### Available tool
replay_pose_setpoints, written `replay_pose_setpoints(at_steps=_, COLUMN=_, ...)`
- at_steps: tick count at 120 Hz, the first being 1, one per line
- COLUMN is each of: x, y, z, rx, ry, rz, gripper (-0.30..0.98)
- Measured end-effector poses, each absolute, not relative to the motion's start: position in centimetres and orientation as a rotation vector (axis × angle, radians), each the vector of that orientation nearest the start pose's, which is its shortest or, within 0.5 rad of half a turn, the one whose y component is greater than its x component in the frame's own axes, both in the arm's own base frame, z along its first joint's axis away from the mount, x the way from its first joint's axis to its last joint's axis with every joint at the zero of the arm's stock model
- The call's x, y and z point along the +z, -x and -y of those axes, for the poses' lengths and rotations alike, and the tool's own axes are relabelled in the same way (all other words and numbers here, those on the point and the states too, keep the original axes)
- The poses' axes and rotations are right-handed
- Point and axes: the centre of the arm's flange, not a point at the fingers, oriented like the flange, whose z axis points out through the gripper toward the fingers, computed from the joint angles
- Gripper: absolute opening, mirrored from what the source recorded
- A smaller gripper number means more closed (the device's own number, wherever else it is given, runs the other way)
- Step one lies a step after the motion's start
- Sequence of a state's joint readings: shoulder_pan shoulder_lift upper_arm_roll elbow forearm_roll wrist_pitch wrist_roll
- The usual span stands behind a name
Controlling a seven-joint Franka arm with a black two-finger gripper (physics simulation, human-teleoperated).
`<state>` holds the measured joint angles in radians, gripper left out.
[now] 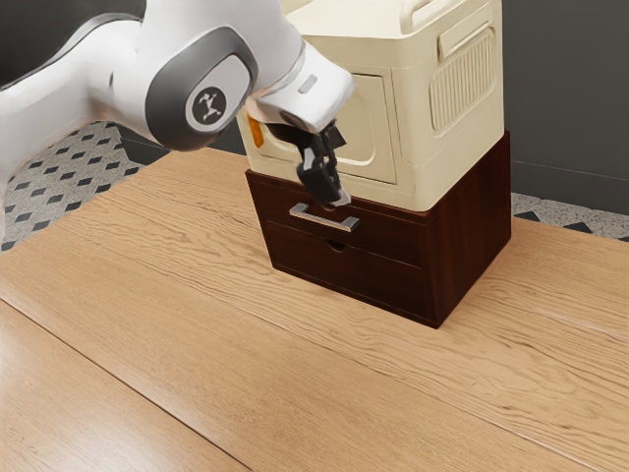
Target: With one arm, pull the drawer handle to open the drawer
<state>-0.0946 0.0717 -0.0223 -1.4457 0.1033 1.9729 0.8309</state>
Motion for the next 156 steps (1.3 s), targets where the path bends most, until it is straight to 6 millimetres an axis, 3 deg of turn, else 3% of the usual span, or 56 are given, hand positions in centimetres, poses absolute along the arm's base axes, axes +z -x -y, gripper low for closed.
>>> replay_pose_setpoints(at_steps=12, x=67.7, y=-62.1, z=3.8, rx=-0.556, ry=2.436, rz=-1.352, gripper=0.69)
replay_pose_setpoints(at_steps=23, x=68.7, y=-62.0, z=0.2, rx=-0.552, ry=2.394, rz=-1.342, gripper=0.69)
replay_pose_setpoints(at_steps=33, x=67.9, y=-62.2, z=-1.3, rx=-0.513, ry=2.365, rz=-1.381, gripper=0.69)
replay_pose_setpoints(at_steps=48, x=62.8, y=-62.9, z=-0.8, rx=-0.419, ry=2.338, rz=-1.5, gripper=0.69)
replay_pose_setpoints(at_steps=66, x=59.8, y=-63.3, z=-1.5, rx=-0.403, ry=2.287, rz=-1.562, gripper=0.69)
replay_pose_setpoints(at_steps=83, x=58.8, y=-62.8, z=-2.4, rx=-0.4, ry=2.247, rz=-1.595, gripper=0.69)
replay_pose_setpoints(at_steps=94, x=59.2, y=-61.4, z=-2.4, rx=-0.405, ry=2.22, rz=-1.618, gripper=0.69)
replay_pose_setpoints(at_steps=110, x=59.3, y=-61.1, z=-2.1, rx=-0.405, ry=2.186, rz=-1.655, gripper=0.69)
replay_pose_setpoints(at_steps=156, x=56.1, y=-63.0, z=-1.2, rx=-0.374, ry=2.142, rz=-1.745, gripper=0.69)
